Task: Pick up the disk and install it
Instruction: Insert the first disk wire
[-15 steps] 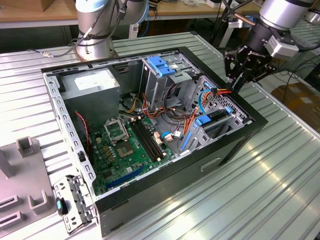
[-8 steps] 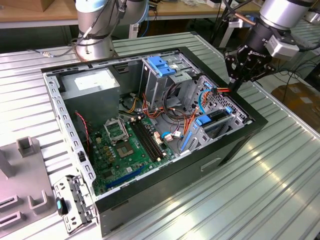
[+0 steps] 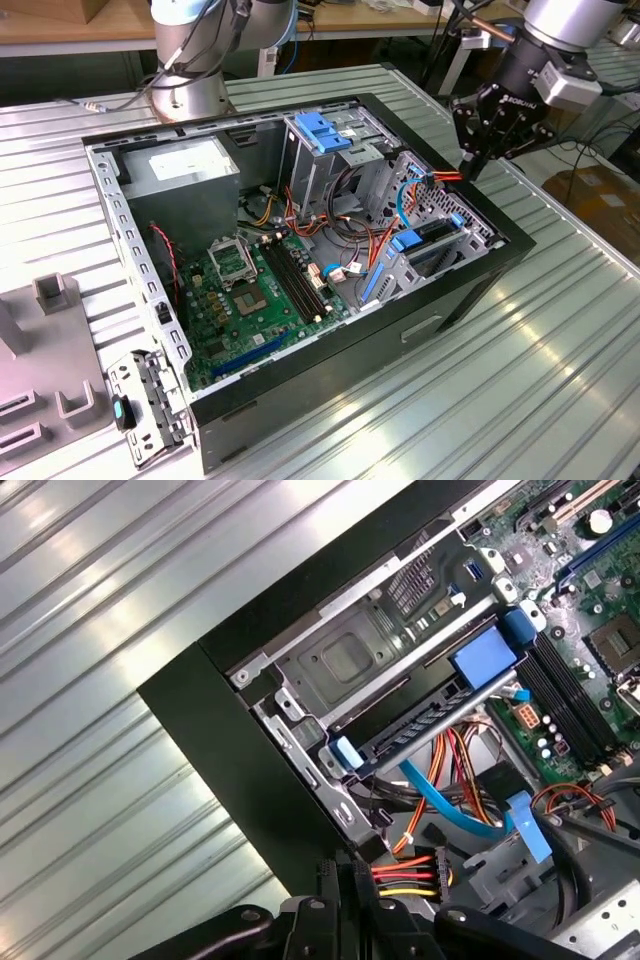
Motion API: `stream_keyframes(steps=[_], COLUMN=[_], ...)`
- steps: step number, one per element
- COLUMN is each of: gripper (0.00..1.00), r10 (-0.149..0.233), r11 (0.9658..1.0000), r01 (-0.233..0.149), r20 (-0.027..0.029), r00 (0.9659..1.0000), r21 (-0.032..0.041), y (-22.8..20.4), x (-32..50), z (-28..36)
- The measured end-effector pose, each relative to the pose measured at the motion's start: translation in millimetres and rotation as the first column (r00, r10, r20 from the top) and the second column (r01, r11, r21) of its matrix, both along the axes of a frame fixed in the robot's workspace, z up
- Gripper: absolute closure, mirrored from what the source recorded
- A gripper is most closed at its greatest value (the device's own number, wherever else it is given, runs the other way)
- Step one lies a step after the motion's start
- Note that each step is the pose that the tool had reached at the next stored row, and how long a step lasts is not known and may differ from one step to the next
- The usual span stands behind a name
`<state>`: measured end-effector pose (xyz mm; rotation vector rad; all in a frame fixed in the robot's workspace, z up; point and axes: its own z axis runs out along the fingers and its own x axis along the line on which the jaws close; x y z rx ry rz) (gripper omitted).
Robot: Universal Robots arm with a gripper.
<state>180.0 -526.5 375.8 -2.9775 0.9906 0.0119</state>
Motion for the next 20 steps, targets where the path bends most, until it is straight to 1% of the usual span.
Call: stream_keyframes(steps=[4, 7, 17, 18, 20], gripper=[0.83, 0.83, 0.83, 0.83, 0.83], r10=[-0.003, -0.011, -0.042, -0.053, -0.071], r11=[1.0000, 0.9999, 0.9991, 0.9986, 0.9974], r01=[0.003, 0.011, 0.042, 0.053, 0.071], r20=[0.0001, 0.0001, 0.0000, 0.0000, 0.0000], r00=[1.0000, 0.9999, 0.9991, 0.9986, 0.9974], r21=[0.0002, 0.0001, 0.0004, 0.0003, 0.0001], y=[-0.2, -0.1, -0.2, -0.2, -0.2], x=[-7.1, -15.0, -27.2, -28.9, -29.6], z=[-0.3, -0.7, -1.6, -1.8, -1.9])
